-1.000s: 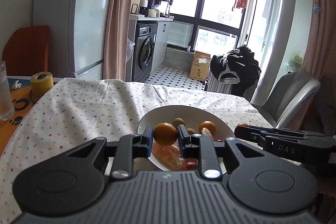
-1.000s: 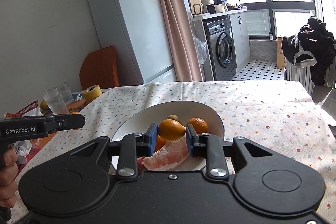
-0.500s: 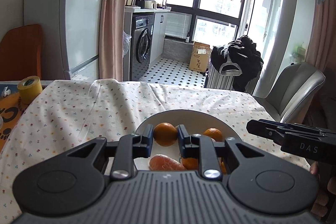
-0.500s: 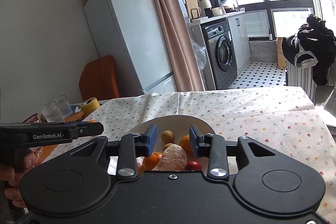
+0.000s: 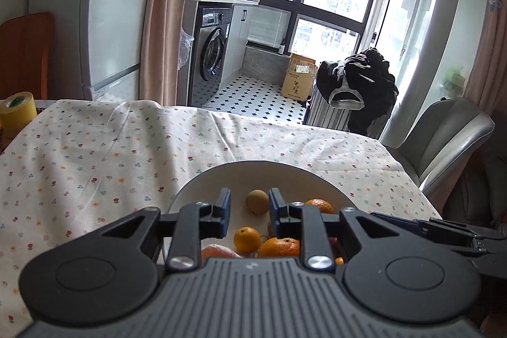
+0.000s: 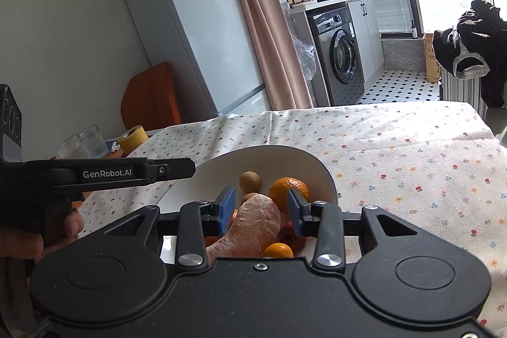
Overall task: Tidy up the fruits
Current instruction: 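Open both tools to release the mandarins into the bowl and withdraw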
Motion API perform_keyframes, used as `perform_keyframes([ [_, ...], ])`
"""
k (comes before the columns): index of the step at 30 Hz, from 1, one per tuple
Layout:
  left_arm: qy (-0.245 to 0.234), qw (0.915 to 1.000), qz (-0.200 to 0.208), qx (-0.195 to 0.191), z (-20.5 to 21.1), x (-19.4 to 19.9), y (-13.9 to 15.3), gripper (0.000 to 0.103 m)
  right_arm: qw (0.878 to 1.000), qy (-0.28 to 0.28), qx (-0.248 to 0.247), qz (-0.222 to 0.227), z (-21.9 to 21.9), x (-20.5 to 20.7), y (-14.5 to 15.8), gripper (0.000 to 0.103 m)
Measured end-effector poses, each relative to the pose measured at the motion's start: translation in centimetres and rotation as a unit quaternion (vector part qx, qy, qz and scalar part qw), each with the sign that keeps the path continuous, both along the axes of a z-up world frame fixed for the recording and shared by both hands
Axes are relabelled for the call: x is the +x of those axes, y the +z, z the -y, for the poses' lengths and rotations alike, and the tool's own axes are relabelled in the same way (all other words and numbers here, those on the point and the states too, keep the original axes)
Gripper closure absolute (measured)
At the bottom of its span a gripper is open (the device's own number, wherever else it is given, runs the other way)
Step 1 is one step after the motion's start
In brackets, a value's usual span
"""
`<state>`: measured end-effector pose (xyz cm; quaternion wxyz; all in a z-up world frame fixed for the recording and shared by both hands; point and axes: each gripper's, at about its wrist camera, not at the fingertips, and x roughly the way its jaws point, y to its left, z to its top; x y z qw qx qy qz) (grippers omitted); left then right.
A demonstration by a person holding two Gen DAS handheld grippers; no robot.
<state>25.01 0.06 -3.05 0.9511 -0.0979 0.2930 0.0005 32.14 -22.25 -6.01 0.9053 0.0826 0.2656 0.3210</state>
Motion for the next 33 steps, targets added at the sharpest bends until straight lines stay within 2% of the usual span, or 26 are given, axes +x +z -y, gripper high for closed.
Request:
perform_keyframes([
  [1, 0.001, 1.0, 0.0, -0.001, 0.0, 0.1, -0.1, 0.074, 1.0, -0.003, 0.002, 0.003, 0.2, -0.1, 0.1, 0.062],
  [6, 0.01, 0.9999, -0.005, 0.007, 0.0, -0.3, -0.6, 0.052, 1.0, -0.011, 0.005, 0.004, 0.7, 0.0, 0.0, 0.059],
  [11, 0.018, 0.9997, -0.016, 0.007, -0.2, -1.2, -0.8, 0.043, 1.0, -0.009, 0.0, 0.002, 0.4, -0.2, 0.1, 0.059],
  [14, 0.026, 0.9994, -0.018, 0.012, -0.1, -2.1, -1.0, 0.029, 1.0, -0.008, -0.006, 0.009, 0.2, -0.7, 0.5, 0.058],
  [22, 0.037, 0.999, -0.02, 0.017, -0.4, -4.4, -0.7, 0.025, 1.0, -0.009, -0.01, 0.002, 0.2, -2.1, 0.6, 0.054],
  [33, 0.084, 0.996, 0.005, 0.027, -0.6, -8.8, 1.1, 0.016, 1.0, 0.001, 0.011, 0.022, 1.2, -5.2, 2.7, 0.035],
])
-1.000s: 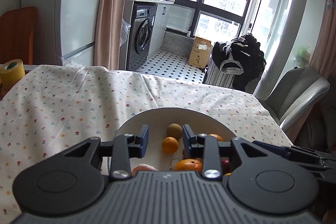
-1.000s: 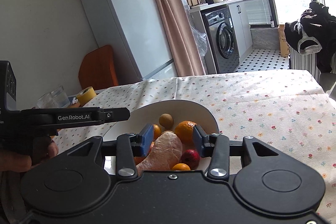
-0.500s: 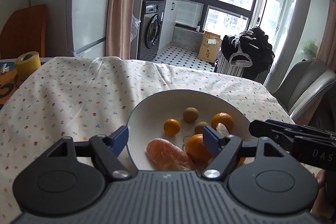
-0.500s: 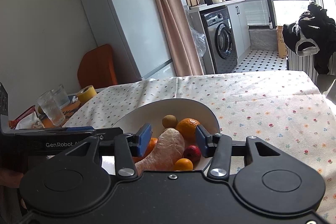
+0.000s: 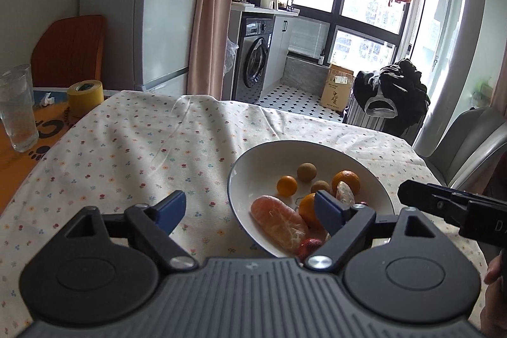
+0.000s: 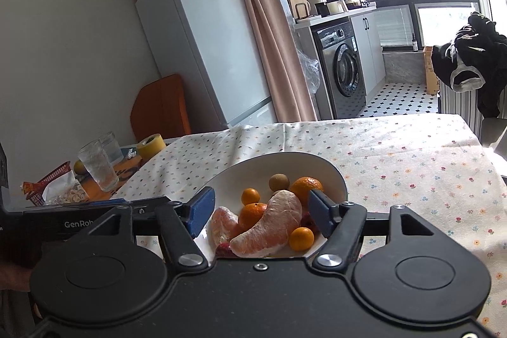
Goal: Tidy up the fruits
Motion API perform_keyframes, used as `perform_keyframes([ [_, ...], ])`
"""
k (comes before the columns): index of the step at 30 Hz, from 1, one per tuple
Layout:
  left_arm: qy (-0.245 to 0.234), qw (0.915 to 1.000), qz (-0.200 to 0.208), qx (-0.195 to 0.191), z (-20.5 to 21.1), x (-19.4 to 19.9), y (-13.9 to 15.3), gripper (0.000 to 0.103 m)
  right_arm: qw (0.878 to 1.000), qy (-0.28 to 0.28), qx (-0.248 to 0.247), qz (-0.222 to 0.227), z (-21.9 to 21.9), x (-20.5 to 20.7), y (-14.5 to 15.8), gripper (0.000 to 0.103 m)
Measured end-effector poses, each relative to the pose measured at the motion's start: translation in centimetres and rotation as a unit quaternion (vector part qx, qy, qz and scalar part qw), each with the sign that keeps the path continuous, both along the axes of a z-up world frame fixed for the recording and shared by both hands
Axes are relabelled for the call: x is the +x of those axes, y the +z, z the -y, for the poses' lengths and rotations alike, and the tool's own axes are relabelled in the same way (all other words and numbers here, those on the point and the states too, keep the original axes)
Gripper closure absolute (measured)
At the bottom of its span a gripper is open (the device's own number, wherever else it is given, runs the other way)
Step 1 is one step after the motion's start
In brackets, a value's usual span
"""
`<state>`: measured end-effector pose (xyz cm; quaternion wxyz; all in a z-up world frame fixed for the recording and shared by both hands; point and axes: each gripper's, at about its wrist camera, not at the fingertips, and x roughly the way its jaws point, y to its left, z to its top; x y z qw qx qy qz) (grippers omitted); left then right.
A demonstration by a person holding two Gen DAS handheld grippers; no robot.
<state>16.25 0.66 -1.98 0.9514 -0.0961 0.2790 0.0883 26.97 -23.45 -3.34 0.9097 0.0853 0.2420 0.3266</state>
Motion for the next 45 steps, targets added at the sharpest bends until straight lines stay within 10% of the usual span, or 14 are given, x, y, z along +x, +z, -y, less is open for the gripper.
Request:
perform_keyframes([
  [20, 0.018, 0.9997, -0.003, -0.019, -1.1, -7.9, 2.1, 0.005, 1.0, 0.024, -0.018, 0.007, -0.5, -6.0, 2.0, 0.0],
  [45, -0.01, 0.9994, 0.004, 0.031, -1.3, -13.8, 4.8, 0.0, 0.999, 0.018, -0.045, 0.017, 1.8, -11.7, 4.6, 0.0],
])
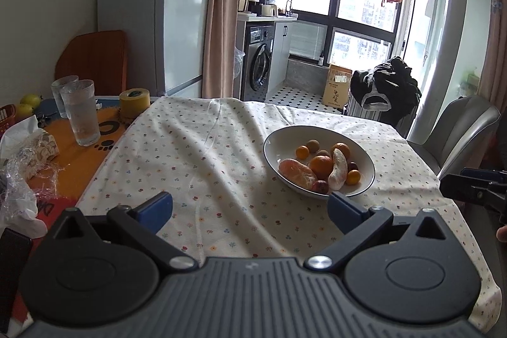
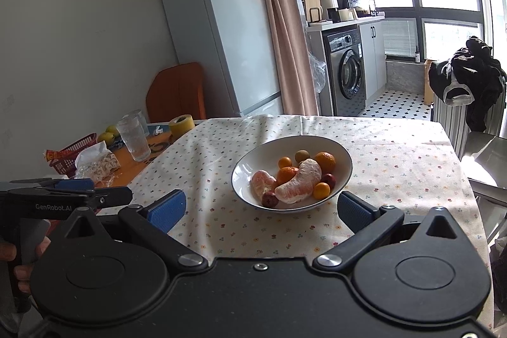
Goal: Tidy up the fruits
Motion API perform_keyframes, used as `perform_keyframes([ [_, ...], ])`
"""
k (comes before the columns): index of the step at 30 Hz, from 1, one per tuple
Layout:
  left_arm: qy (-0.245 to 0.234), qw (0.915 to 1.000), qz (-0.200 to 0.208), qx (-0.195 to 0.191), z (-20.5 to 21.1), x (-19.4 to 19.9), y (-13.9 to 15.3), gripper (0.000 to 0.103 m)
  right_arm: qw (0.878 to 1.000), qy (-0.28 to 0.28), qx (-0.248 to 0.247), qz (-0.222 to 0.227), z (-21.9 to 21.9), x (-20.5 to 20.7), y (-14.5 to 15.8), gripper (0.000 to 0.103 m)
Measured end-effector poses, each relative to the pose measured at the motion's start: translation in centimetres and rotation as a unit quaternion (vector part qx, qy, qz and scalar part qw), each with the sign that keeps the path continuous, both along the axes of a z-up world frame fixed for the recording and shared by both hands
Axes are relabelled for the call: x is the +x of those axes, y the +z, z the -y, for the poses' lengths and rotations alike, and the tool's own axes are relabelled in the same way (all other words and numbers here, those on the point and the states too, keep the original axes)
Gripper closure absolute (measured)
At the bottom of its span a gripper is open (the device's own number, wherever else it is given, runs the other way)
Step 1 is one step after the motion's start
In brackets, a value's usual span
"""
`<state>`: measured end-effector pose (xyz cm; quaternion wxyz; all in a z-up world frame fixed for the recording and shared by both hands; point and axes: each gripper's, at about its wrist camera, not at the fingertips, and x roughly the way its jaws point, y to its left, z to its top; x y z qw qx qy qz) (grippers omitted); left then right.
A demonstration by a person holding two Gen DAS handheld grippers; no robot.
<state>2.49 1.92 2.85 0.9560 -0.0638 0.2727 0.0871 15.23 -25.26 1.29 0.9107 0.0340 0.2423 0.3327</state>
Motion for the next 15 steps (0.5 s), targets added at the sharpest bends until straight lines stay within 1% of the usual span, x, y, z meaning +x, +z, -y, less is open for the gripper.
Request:
perform_keyframes([
  [2, -0.006, 1.0, 0.003, -0.006, -0.3, -0.4, 0.6, 0.0, 1.0, 0.01, 0.01, -0.008, 0.2, -0.3, 0.2, 0.0],
  [4, -0.012, 0.9998, 0.012, -0.015, -0.7, -1.0, 1.2, 0.0, 1.0, 0.005, 0.006, -0.008, 0.1, -0.6, 0.3, 0.0],
  [6, -0.011, 0.9997, 0.016, -0.013, -0.9, -1.3, 1.7, 0.0, 1.0, 0.003, -0.002, 0.0, 0.0, -0.9, 0.4, 0.0],
  [8, -0.013, 0.9996, 0.019, -0.015, -0.9, -1.6, 2.0, 0.0, 1.0, 0.001, -0.002, -0.004, -0.2, -0.9, 0.5, 0.0],
  [15, -0.018, 0.9995, 0.017, -0.018, -0.7, -1.6, 2.0, 0.0, 1.0, 0.003, 0.002, -0.002, 0.0, -1.2, 1.1, 0.0],
])
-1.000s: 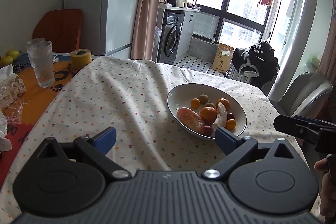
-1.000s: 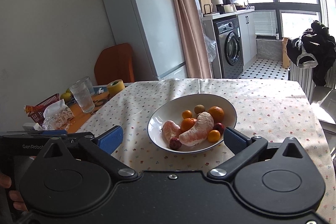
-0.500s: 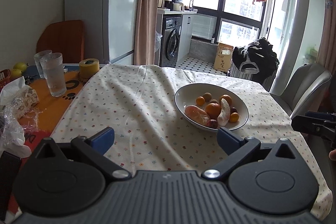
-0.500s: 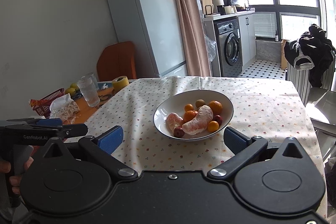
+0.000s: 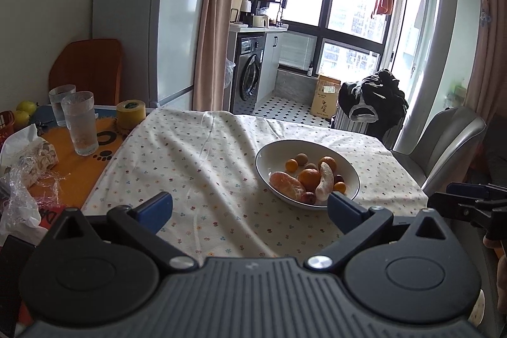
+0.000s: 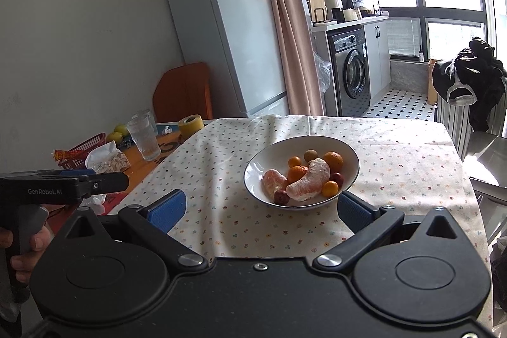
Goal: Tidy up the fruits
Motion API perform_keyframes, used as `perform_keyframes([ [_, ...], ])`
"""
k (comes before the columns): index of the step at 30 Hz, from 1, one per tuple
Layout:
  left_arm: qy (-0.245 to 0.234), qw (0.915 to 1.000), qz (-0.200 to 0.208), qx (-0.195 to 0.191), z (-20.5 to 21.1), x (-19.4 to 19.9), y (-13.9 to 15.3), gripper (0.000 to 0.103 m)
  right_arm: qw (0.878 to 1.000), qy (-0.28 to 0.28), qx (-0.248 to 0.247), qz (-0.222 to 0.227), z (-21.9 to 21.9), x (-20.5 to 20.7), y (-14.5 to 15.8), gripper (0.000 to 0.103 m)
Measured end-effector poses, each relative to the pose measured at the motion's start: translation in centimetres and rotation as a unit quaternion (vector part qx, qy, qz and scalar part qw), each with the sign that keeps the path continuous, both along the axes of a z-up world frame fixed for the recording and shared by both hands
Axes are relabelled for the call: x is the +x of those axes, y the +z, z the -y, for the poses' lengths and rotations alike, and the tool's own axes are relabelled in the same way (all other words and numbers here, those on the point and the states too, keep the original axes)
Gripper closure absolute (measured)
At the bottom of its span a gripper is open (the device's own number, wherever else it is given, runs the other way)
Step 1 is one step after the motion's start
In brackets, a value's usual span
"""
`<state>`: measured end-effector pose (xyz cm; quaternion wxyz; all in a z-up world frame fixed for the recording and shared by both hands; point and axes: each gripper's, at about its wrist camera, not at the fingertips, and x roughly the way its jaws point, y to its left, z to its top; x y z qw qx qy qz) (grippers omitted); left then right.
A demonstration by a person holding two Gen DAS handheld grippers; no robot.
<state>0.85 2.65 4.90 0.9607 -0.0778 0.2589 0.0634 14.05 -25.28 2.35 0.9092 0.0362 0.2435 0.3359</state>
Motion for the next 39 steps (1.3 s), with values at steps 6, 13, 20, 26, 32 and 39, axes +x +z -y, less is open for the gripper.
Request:
perform_keyframes([
  [6, -0.001, 1.0, -0.001, 0.001, 0.03, -0.03, 0.01, 0.0, 1.0, -0.001, -0.002, -0.001, 0.17, 0.12, -0.09, 0.0],
  [13, -0.003, 1.0, -0.001, 0.003, 0.19, -0.02, -0.07, 0.0, 1.0, -0.001, 0.001, -0.004, 0.36, 0.34, -0.16, 0.0],
  [20, -0.002, 1.0, 0.001, 0.001, 0.08, -0.08, -0.06, 0.0, 1.0, 0.0, 0.0, -0.001, 0.32, 0.26, -0.23, 0.0],
  [26, -0.001, 1.0, 0.004, 0.004, -0.06, -0.15, -0.02, 0.0, 1.0, 0.001, 0.0, -0.002, 0.28, 0.2, -0.31, 0.0],
  [32, -0.004, 1.0, 0.003, 0.005, -0.07, -0.13, -0.04, 0.0, 1.0, 0.001, 0.0, -0.003, 0.25, 0.18, -0.32, 0.0],
  [39, -0.004, 1.0, 0.002, 0.005, 0.08, -0.09, 0.04, 0.0, 1.0, 0.001, -0.002, -0.004, 0.08, 0.12, -0.32, 0.0],
])
